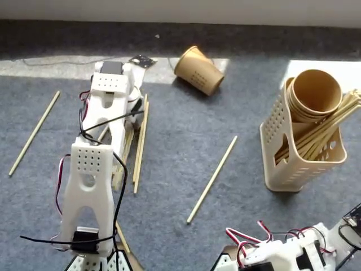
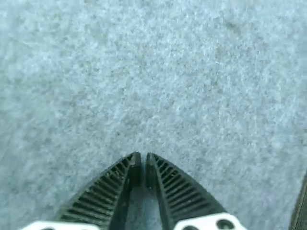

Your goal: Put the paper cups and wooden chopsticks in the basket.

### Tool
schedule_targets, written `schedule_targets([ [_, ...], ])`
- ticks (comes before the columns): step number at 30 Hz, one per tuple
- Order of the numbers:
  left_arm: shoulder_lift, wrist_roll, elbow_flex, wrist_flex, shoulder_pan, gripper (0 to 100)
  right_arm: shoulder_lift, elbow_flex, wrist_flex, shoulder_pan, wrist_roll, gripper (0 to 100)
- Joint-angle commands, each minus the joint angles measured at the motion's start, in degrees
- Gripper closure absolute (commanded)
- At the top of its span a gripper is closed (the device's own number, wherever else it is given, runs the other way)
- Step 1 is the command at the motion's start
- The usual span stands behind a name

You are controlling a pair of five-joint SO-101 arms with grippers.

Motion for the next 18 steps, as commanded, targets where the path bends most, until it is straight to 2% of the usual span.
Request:
schedule_targets([
  [1, 0.1, 0.3, -0.5, -0.1, 0.2, 100, -0.5, 7.0, -7.0, -0.7, 0.7, 96.4],
  [5, -0.8, 0.3, -1.8, 0.0, 0.4, 100, 0.0, 7.9, -7.7, -0.7, 1.0, 96.4],
  [10, -6.0, 0.3, -14.1, 4.6, 2.6, 100, -0.4, 7.9, -7.6, -1.1, 1.0, 96.4],
  [18, -22.9, 0.3, -24.4, 4.4, 13.1, 100, 0.1, 7.9, -7.6, -1.2, 0.8, 96.4],
])
